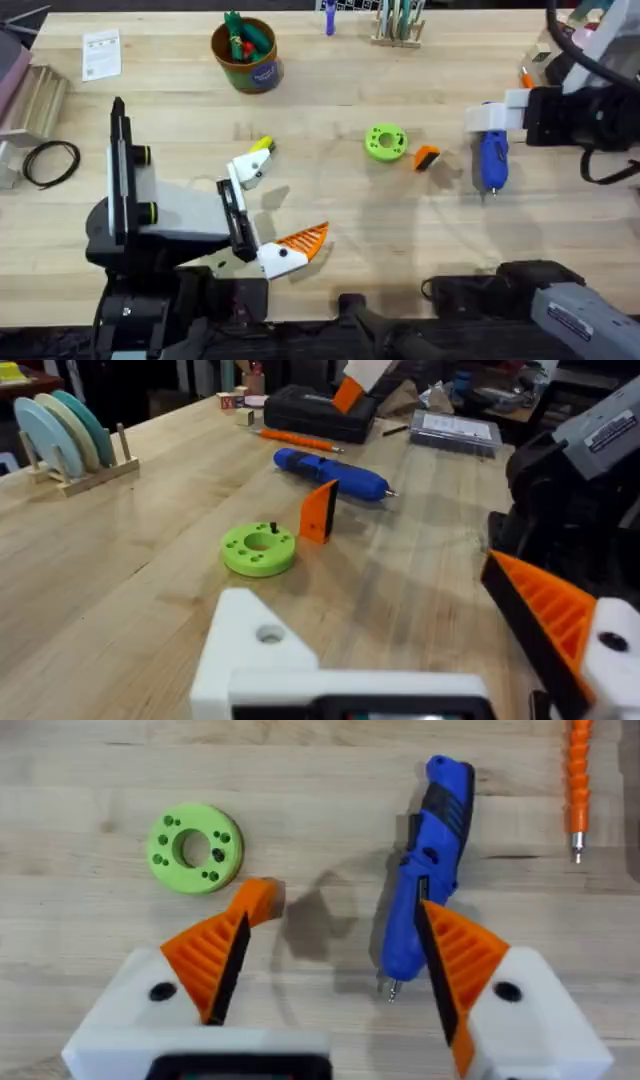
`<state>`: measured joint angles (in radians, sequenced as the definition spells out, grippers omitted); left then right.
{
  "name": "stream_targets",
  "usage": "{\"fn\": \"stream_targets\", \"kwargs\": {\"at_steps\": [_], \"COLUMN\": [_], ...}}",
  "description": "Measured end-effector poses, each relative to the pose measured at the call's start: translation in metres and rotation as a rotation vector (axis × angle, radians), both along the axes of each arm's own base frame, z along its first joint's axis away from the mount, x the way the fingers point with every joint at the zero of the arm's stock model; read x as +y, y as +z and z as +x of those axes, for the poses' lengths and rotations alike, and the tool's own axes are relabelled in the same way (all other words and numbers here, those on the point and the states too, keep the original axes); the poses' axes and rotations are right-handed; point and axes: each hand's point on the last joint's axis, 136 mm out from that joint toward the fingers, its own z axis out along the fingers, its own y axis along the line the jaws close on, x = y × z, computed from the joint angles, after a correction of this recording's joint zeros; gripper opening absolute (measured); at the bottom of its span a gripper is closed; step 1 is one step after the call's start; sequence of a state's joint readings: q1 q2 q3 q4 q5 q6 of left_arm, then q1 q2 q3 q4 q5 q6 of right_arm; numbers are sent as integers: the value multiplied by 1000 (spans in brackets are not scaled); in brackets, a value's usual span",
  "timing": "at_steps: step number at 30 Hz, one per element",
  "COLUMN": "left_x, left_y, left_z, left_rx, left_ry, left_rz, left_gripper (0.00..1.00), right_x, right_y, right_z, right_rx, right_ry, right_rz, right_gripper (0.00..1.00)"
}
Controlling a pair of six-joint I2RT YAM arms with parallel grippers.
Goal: Pick up the gripper from the table and insert it into the empty holder that is missing its gripper. Then pick up a screw, insert it into the mounting hole, and use the screwdriver to tighten it. Finally, clean up the table by picking up the vegetable and placing it into the bucket.
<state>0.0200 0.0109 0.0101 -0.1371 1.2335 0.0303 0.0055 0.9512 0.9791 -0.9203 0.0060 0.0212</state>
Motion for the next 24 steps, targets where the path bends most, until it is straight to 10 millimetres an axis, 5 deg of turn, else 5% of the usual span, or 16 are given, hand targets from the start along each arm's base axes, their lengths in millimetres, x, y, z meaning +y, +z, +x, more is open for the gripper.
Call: {"fn": "stream_targets", "kwargs": {"at_steps": [24], "left_x": [0], "left_y": [0], "left_z": [0], "left_rx": [0], "left_ry": [0], "left_rz": [0], "left_gripper": [986], "right_x": [0], "right_y": [-3], "right_z": [-5], "right_rx": [27], "right_ry": [-74], "right_rz": [48], "right_gripper": [991]}}
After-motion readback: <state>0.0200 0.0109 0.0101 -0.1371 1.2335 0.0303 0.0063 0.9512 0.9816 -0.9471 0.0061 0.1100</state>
